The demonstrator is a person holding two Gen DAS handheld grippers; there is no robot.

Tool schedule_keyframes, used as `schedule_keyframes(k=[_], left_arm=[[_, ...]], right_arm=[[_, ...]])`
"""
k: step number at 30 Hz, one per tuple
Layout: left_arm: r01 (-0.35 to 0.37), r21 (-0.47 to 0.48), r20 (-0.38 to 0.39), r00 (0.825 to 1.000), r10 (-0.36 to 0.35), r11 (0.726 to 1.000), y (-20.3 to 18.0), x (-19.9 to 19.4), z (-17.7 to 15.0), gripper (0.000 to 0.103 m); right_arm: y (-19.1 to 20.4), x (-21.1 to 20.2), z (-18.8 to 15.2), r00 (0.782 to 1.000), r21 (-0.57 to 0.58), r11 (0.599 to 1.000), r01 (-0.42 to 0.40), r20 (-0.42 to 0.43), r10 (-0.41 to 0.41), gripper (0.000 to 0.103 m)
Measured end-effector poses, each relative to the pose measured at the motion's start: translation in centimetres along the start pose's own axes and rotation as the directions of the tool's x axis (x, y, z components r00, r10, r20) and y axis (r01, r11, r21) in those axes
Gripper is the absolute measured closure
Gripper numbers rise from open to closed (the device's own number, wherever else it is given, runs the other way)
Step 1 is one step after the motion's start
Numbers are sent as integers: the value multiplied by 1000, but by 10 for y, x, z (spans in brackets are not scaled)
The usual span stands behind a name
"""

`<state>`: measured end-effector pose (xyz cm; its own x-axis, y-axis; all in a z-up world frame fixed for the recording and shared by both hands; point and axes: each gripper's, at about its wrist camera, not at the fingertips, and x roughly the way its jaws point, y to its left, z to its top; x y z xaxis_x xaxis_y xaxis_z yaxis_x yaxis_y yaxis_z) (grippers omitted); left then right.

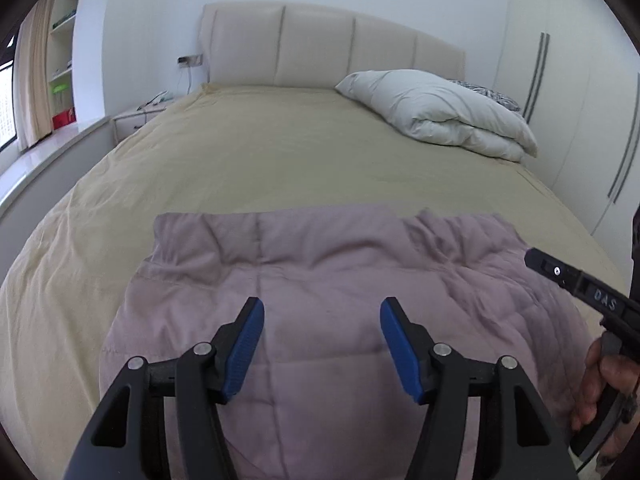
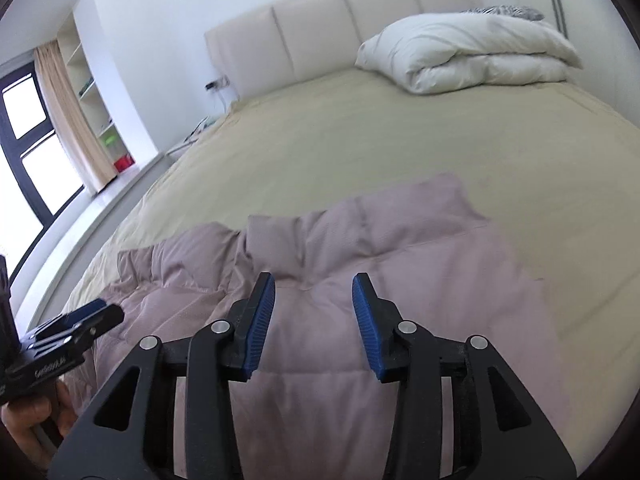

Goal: Fold large clothes

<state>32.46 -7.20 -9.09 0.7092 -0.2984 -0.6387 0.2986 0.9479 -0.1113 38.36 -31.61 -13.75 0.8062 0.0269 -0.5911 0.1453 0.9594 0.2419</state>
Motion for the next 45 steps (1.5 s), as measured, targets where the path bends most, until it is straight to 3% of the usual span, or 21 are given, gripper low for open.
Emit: schedule_keyframes(k=[2, 3, 4, 5, 9, 14, 21, 24, 27, 29, 32, 34, 38, 45], left_arm=[[-45, 100, -22, 999, 47, 994, -22, 10, -9, 25], [-50, 104, -64, 996, 57, 993, -22, 23, -13, 25], [-40, 80, -83, 995, 47, 996, -17, 32, -17, 23], [-32, 60, -83, 996, 37, 998, -13, 38, -20, 19], [-56, 74, -77, 995, 61, 996, -14, 46, -26, 18], [-60, 75, -71, 995, 66, 995, -16, 52, -30, 18], [-62, 76, -83, 994, 69, 995, -14, 49, -29, 18], [-74, 83, -77, 994, 81, 994, -14, 32, -28, 20], [-115, 84, -53, 991, 119, 990, -11, 5, -28, 21], [-155, 70, -34, 987, 157, 985, 1, -11, -30, 21], [-180, 52, -85, 979, 184, 982, 22, -8, -38, 19], [-165, 53, -101, 980, 170, 985, 29, -3, -45, 19], [-154, 41, -113, 981, 158, 987, 29, 3, -47, 19], [-142, 38, -102, 984, 145, 989, 32, 10, -51, 17]], right_arm=[[-14, -14, -8, 995, -8, 995, 103, 11, -103, 45], [-21, -8, -13, 987, -23, 988, 156, -38, -157, 43], [-29, 7, -23, 972, -41, 983, 178, -146, -182, 43], [-35, 16, -31, 967, -47, 985, 164, -191, -170, 43], [-47, 18, -46, 984, -27, 994, 106, -140, -109, 43], [-37, 19, -58, 978, -95, 979, 182, -85, -190, 43], [-29, 12, -49, 970, -95, 977, 191, -133, -202, 43], [-12, -19, -41, 987, -21, 994, 111, -113, -113, 43], [30, -51, -46, 997, -96, 994, 59, -46, -63, 43], [53, -53, -54, 997, -149, 988, 32, -64, -42, 43], [80, -37, -78, 990, -216, 976, 24, -128, -52, 42], [92, -28, -95, 989, -281, 957, 66, -111, -100, 40], [95, -21, -113, 991, -295, 953, 66, -94, -98, 39], [91, -8, -113, 990, -320, 944, 86, -80, -117, 39]])
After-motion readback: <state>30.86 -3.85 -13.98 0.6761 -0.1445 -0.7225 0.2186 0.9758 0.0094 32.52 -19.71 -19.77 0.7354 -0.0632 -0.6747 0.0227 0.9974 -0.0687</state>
